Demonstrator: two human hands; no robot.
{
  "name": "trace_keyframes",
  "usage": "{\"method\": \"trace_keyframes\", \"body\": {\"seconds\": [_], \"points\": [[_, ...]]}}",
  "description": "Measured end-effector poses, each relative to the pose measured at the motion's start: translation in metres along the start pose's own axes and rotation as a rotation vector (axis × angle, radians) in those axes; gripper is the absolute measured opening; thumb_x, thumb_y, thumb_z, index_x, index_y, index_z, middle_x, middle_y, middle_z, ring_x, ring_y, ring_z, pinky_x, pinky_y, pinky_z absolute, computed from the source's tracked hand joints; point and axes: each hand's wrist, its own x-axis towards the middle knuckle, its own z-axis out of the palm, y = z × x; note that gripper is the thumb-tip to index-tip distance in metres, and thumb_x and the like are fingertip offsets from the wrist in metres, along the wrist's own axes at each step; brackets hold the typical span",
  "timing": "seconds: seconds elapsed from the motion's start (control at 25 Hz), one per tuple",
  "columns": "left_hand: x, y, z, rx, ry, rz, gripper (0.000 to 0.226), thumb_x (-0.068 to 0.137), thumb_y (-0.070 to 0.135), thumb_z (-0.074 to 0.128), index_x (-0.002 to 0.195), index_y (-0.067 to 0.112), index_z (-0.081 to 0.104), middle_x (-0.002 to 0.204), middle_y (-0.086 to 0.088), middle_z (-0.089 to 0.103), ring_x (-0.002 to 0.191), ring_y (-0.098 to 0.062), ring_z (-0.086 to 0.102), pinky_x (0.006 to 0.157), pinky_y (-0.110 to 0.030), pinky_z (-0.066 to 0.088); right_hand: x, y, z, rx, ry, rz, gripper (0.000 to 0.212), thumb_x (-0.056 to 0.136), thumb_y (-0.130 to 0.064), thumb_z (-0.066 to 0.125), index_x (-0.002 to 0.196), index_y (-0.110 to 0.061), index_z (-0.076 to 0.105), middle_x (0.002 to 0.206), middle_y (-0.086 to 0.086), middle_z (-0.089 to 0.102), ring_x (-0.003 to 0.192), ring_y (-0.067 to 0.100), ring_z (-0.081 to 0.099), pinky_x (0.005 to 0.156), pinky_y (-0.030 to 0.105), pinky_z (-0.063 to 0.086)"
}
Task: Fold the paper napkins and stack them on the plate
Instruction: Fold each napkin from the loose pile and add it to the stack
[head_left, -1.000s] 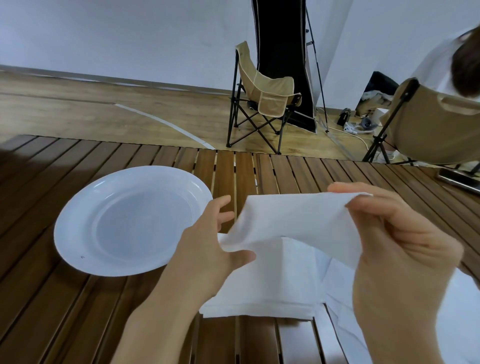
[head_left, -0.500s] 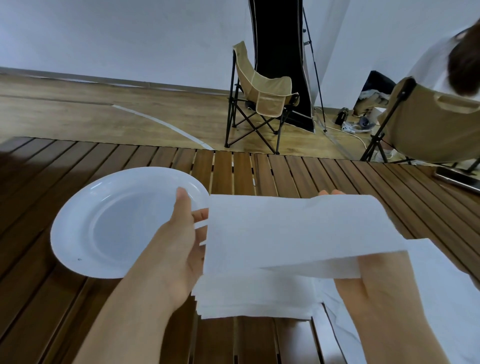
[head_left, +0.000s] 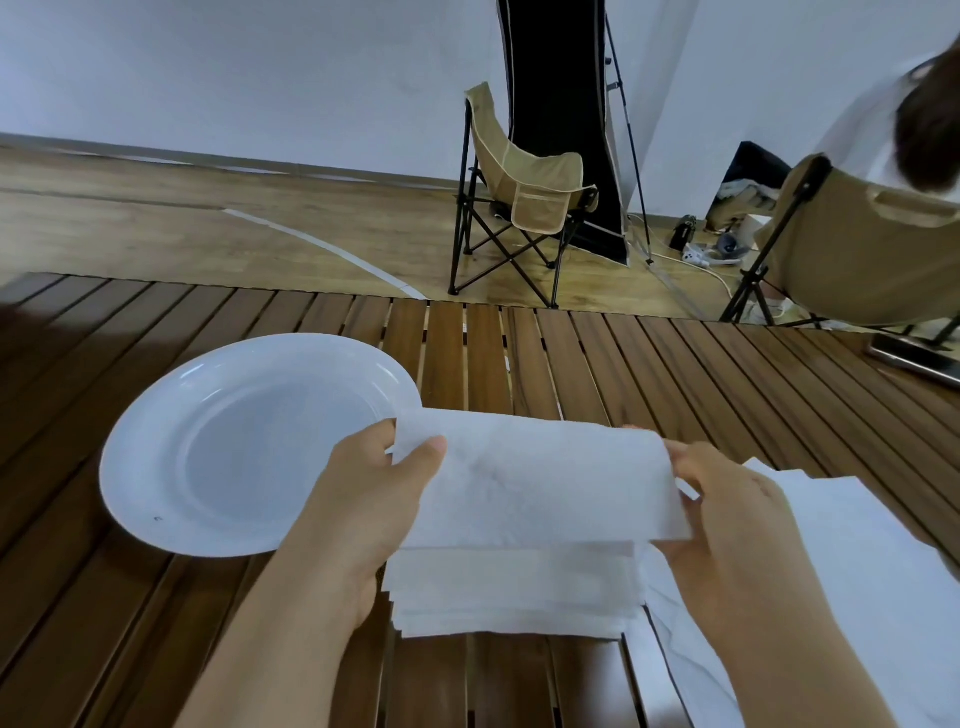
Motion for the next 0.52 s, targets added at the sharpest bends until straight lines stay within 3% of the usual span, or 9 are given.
{"method": "trace_keyframes", "body": {"seconds": [0.04,0.12,0.16,0.2,0.24,0.32,0.44,0.52], "points": [[0.002,-0.003,-0.001,0.014,0.014,0.011,0.037,0.093,0.042,0.053,0.127,0.029,0.054,0.123,0.001,0.058,0.113,-0.022,0.054,0.098,-0.046,0.047,0.000,0.001,0.000,0.001,0.021,0.046,0.029,0.090,-0.024,0.058,0.069,-0.008,0.069,0.085,0.010,0.071,0.074,0.015,0.067,0.071,0.036,0.056],[0.003,-0.003,-0.001,0.022,0.033,0.004,0.033,0.095,0.039,0.051,0.125,0.026,0.056,0.117,0.001,0.060,0.108,-0.021,0.055,0.095,-0.042,0.049,0.003,0.006,0.001,-0.071,0.060,0.145,0.041,0.084,-0.036,0.065,0.069,0.002,0.060,0.084,0.024,0.061,0.082,0.038,0.062,0.071,0.041,0.054],[0.004,-0.004,0.000,0.042,0.032,0.005,0.032,0.095,0.037,0.050,0.124,0.025,0.057,0.114,0.001,0.061,0.106,-0.020,0.056,0.094,-0.040,0.049,0.003,0.008,0.003,-0.147,0.049,0.156,0.040,0.079,-0.036,0.069,0.069,0.001,0.060,0.082,0.026,0.057,0.086,0.045,0.058,0.069,0.031,0.036],[0.005,-0.005,0.001,0.048,0.029,0.016,0.032,0.096,0.037,0.050,0.124,0.025,0.058,0.114,0.001,0.062,0.105,-0.020,0.057,0.093,-0.040,0.049,0.003,0.011,0.006,-0.223,0.047,0.147,0.029,0.078,-0.030,0.072,0.070,-0.003,0.066,0.081,0.022,0.062,0.090,0.045,0.058,0.092,0.057,0.046],[0.005,-0.006,0.002,0.082,0.048,0.013,0.033,0.096,0.037,0.049,0.125,0.024,0.057,0.116,0.000,0.061,0.107,-0.020,0.056,0.094,-0.040,0.049,0.004,0.013,0.008,-0.281,0.062,0.125,0.013,0.078,-0.021,0.073,0.072,-0.009,0.071,0.080,0.016,0.067,0.091,0.041,0.061,0.073,0.046,0.053],[0.008,-0.009,0.002,0.188,0.095,0.013,0.035,0.096,0.036,0.048,0.128,0.023,0.055,0.122,-0.001,0.059,0.111,-0.022,0.054,0.097,-0.040,0.047,0.003,0.017,0.009,-0.365,0.092,0.106,0.005,0.077,-0.010,0.074,0.077,-0.015,0.074,0.080,0.012,0.070,0.089,0.036,0.063,0.074,0.040,0.052],[0.012,-0.015,0.002,0.338,0.172,0.040,0.031,0.094,0.034,0.051,0.119,0.018,0.061,0.117,-0.003,0.062,0.105,-0.023,0.058,0.096,-0.041,0.047,0.006,0.021,0.008,-0.406,0.095,0.154,0.017,0.075,-0.005,0.076,0.089,-0.015,0.074,0.088,0.006,0.072,0.089,0.031,0.065,0.084,0.046,0.055],[0.013,-0.019,0.002,0.425,0.202,0.056,0.026,0.093,0.033,0.054,0.111,0.017,0.064,0.111,0.000,0.063,0.096,-0.019,0.058,0.090,-0.033,0.047,0.009,0.026,0.007,-0.467,0.117,0.167,0.023,0.073,-0.003,0.076,0.092,-0.016,0.072,0.089,0.002,0.072,0.088,0.027,0.065,0.085,0.047,0.055]]}}
